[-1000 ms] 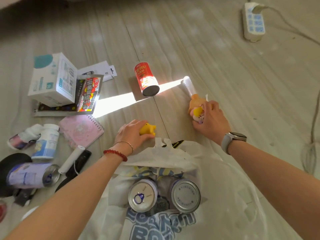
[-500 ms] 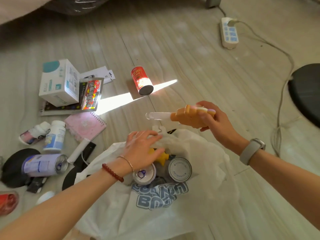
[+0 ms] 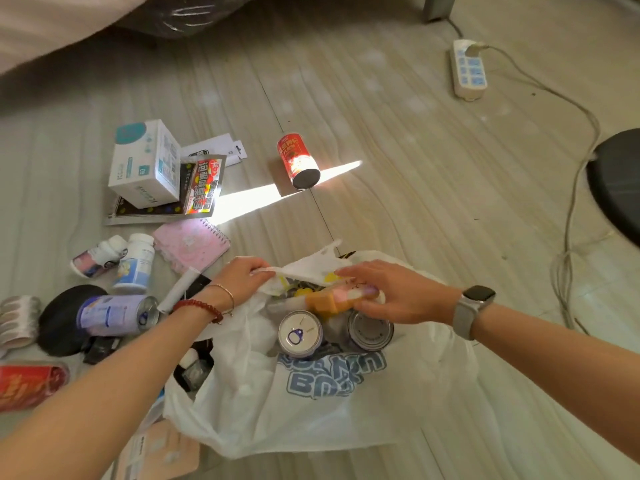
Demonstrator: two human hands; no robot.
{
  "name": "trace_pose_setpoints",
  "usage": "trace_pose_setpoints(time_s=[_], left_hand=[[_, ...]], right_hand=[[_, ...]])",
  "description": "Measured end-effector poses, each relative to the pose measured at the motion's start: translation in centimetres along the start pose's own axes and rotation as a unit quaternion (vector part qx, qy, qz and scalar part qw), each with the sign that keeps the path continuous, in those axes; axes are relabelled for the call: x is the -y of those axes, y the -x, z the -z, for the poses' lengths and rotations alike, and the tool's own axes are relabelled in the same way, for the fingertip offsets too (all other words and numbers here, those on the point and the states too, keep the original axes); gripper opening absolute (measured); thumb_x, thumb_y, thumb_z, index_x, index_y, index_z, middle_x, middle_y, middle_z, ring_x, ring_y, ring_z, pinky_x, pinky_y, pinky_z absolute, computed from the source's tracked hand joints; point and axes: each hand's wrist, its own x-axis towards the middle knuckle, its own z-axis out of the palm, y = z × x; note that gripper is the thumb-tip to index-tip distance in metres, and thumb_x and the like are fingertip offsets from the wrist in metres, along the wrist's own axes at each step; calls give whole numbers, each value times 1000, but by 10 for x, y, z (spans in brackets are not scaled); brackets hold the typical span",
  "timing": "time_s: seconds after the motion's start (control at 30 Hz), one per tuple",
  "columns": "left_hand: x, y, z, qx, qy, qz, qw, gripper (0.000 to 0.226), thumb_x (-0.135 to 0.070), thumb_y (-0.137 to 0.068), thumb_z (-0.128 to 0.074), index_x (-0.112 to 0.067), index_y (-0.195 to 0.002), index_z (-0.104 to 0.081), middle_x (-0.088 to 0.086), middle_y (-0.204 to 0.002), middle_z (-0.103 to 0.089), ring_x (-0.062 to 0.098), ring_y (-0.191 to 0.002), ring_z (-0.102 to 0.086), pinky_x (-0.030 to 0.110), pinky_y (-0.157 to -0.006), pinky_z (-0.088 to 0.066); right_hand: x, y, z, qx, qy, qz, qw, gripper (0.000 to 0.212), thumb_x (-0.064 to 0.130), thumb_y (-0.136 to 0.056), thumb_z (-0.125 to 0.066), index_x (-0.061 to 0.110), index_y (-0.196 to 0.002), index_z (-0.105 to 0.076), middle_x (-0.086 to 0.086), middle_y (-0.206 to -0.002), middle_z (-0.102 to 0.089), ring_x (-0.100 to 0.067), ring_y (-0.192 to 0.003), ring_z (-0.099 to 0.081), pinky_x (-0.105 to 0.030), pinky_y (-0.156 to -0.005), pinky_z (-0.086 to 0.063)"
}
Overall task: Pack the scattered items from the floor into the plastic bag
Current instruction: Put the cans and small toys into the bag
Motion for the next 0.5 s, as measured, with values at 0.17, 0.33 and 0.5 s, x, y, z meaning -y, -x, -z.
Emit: trace_pose_setpoints(time_s=[0.17,0.33,0.5], left_hand=[[0,5,6,-5,20,2,1000,19,-26,-85,-58,-11,-94,-67,7,-88,-63,21,-87,-56,29,-71,-41],[-9,5,3,11,3,21,1000,34,-37,-90,-49,-14,-110,-64,8,-114,-62,24,-109,-55,28,-88,-37],[-8,2,-6,-52,36,26,998,15,-20,-85,-59,-12,-91,-71,9,-103,-69,25,-104,-59,32,-92,-42]], right_hand=[[-15,-7,-5,80,156,-69,982,56,39,-93,-43,34,-144,-21,4,-148,-33,-19,-137,-23,-39,-105,-25],[-28,5,4,20,162,-113,980,53,57,-91,-28,35,-140,-31,4,-152,-24,-21,-138,-20,-43,-108,-21],[-46,3,-2,34,-3,-283,958,54,36,-96,-40,10,-142,-30,-13,-145,-39,-28,-132,-38,-33,-105,-30]])
